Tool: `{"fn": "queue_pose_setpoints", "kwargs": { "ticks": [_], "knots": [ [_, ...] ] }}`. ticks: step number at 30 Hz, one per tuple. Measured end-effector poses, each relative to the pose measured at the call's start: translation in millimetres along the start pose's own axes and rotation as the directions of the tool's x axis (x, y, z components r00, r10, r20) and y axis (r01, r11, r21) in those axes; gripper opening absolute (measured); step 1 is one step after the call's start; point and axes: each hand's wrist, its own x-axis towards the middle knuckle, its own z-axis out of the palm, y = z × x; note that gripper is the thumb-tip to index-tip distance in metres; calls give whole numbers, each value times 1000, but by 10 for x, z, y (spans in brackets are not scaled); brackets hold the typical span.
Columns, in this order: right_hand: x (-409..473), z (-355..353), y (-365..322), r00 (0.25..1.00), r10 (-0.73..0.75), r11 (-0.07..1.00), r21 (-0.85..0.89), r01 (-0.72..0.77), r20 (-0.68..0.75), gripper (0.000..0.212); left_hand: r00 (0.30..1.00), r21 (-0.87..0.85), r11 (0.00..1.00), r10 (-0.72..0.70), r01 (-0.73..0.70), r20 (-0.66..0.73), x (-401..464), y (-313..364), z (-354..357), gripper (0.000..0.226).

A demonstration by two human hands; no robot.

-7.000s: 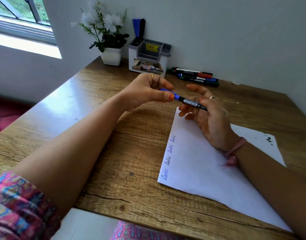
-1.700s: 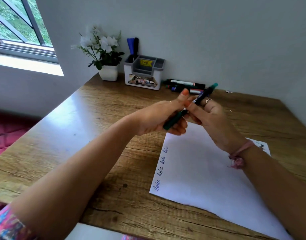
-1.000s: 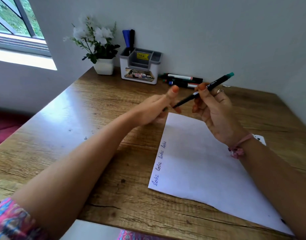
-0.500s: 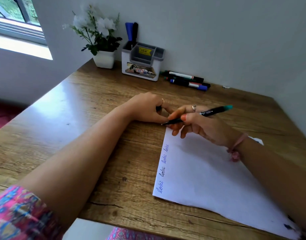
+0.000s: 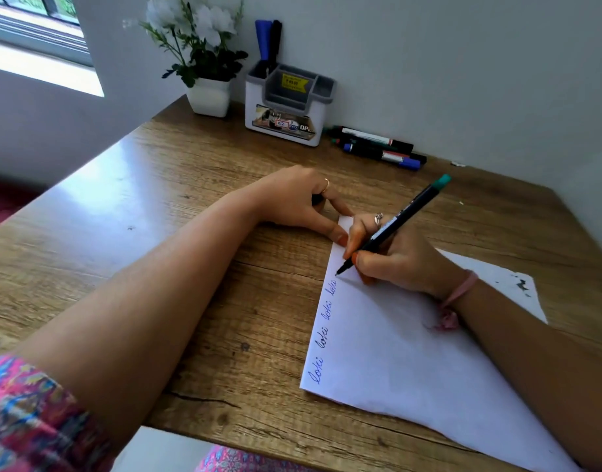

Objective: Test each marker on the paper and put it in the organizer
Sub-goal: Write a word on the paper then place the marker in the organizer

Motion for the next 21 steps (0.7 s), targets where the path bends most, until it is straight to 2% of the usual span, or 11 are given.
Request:
{"fn": "queue_pose_setpoints", "kwargs": {
  "ticks": [8,15,21],
  "knots": [
    [5,5,9,1000,-23,998,-61,24,11,7,1000,-48,999,-7,8,26,-2,1,-8,30],
    [20,8,22,1000,-8,998,-56,9,9,7,1000,-79,997,-14,15,15,1,-18,0,32],
    [28,-1,24,1000,-22,997,-67,21,-13,16,1000,-86,996,-8,9,9,-3,-19,-1,30]
  ]
}}
